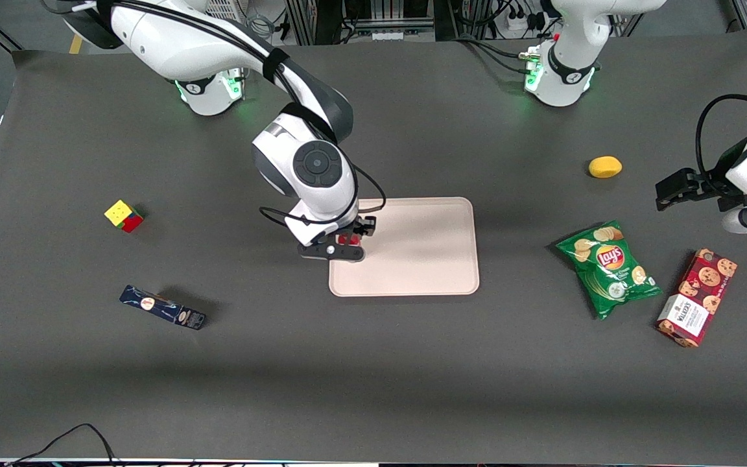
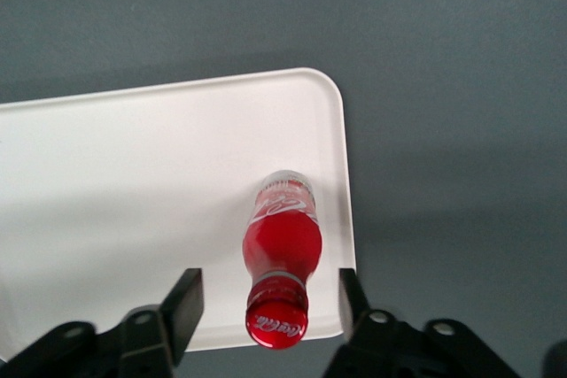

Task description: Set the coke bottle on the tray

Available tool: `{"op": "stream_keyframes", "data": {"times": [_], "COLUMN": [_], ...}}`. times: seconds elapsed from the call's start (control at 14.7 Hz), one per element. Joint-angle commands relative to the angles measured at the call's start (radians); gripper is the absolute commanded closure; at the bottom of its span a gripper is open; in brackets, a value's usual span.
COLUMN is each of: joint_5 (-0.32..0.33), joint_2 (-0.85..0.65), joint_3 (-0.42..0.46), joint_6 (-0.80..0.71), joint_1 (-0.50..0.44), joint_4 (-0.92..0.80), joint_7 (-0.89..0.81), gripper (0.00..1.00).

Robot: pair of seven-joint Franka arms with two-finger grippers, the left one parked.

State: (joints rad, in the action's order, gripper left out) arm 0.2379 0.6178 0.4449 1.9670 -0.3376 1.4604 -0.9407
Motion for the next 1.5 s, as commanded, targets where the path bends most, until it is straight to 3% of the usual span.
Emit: {"op": "stream_keyframes", "data": {"times": [0.0,0.14,0.27,0.41,0.82,1.09,1.43], "joint_5": [0.003,0.003,-0.002,-0.076,-0.290,-0.295,-0.279], "joint_2": [-0.102,-0.157,-0.249,-0.356,-0.674,-0.818,-0.842], "joint_3": [0.041,0.110,0.115,0.100,-0.185,-0.325,-0.408], "joint_6": [-0.019,-0.059,-0.060,-0.059,-0.057,-0.121,-0.191], "joint_1": [0.087,0.211,0.284,0.351,0.367,0.365,0.367], "joint_4": [0.008,0.023,0.084,0.165,0.418,0.509,0.474], "joint_7": [0.015,0.112,0.221,0.323,0.690,0.804,0.937], "gripper": [0.00,0.00,0.00,0.00,0.00,0.00,0.00]}}
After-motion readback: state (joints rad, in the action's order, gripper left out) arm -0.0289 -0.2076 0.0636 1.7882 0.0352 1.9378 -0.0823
